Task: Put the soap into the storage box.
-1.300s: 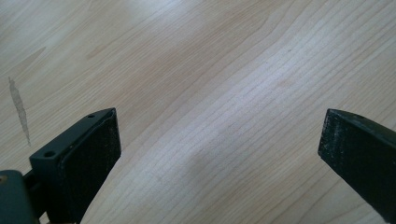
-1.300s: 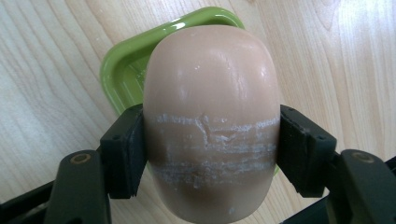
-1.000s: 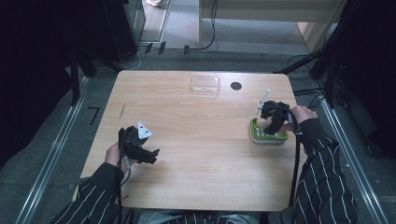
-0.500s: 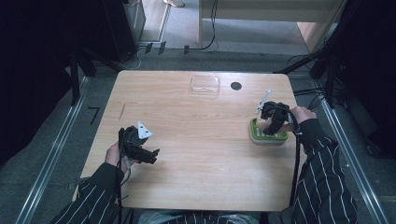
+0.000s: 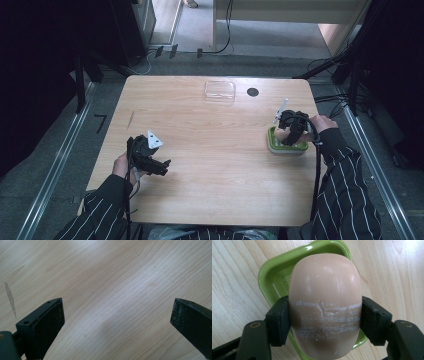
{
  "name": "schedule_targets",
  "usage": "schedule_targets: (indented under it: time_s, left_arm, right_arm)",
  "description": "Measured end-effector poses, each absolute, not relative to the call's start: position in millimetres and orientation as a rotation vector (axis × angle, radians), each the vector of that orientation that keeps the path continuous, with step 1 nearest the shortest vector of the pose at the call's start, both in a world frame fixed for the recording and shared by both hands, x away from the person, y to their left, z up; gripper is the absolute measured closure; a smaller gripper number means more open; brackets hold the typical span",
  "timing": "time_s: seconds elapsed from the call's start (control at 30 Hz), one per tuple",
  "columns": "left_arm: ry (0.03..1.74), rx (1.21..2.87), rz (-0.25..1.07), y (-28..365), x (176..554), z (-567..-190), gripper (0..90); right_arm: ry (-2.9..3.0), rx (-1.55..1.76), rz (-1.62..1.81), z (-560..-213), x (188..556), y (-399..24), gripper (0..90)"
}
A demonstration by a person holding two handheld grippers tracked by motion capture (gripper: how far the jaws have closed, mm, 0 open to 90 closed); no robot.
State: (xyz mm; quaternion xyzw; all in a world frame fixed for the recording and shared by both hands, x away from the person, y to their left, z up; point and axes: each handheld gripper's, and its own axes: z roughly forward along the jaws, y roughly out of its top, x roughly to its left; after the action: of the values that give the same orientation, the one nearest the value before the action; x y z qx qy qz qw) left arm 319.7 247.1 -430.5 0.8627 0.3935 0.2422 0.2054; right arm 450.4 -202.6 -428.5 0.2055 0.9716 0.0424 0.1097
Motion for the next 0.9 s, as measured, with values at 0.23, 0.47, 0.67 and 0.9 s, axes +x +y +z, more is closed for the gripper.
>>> schedule_targets:
  time_s: [0.23, 0.47, 0.67, 0.9]
  left_arm:
    - [1.099, 2.407, 0.671, 247.8, 320.0, -430.7, 0.0]
    - [1.097, 2.408, 0.672, 247.5, 319.9, -430.7, 0.0]
    - [1.098, 2.407, 0.672, 247.6, 320.0, -430.7, 0.0]
    - [1.099, 2.404, 0.674, 247.5, 319.7, -430.7, 0.0]
  right_arm:
    - [2.858, 0.624, 0.111, -432.7, 452.7, -203.8, 33.4]
    - [2.863, 0.647, 0.116, -437.7, 454.0, -204.4, 33.4]
    - [2.87, 0.659, 0.11, -440.5, 455.6, -206.4, 33.3]
    - [2.879, 0.682, 0.086, -444.1, 457.1, -205.0, 33.3]
